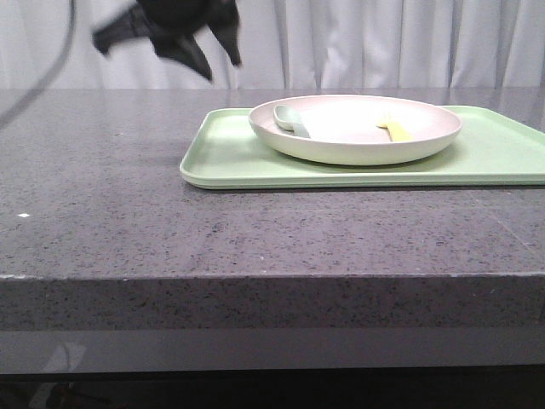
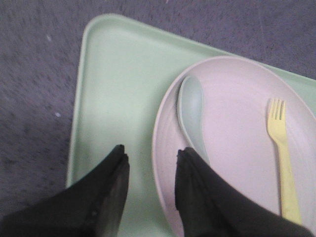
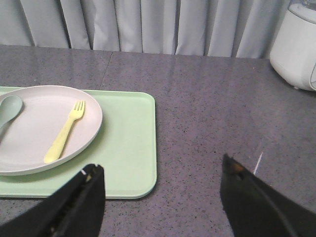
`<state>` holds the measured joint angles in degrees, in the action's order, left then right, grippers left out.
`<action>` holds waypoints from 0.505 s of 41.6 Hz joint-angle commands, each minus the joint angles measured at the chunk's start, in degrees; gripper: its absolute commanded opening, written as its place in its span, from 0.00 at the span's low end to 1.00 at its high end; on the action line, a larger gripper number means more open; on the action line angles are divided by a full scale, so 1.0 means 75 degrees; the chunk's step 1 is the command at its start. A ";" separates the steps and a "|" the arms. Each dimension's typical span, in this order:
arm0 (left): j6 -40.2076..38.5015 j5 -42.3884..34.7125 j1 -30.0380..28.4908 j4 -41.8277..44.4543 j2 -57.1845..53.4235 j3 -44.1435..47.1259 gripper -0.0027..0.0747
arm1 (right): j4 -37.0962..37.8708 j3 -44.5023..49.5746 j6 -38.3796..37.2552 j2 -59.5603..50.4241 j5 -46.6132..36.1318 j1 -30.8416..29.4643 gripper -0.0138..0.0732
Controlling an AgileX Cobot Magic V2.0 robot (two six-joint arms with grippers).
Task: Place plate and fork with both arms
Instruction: 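Raise the left gripper away from the tray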
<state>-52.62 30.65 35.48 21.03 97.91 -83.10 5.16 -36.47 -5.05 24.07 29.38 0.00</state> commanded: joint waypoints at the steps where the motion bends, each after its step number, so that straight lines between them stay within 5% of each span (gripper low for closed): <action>1: 0.1488 0.0267 0.0066 0.0216 -0.1063 -0.0255 0.36 | 0.0146 -0.0255 0.0066 0.0119 -0.0517 -0.0043 0.76; 11: 0.5978 0.1788 -0.0147 -0.1927 -0.2717 -0.0240 0.34 | 0.0146 -0.0255 0.0066 0.0119 -0.0517 -0.0043 0.76; 21: 0.7235 0.1680 -0.0802 -0.2804 -0.4739 0.0973 0.34 | 0.0105 -0.0255 0.0066 0.0119 -0.0524 -0.0043 0.76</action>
<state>-0.30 46.58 30.75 1.19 68.34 -77.46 5.16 -36.47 -5.05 24.07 29.38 0.00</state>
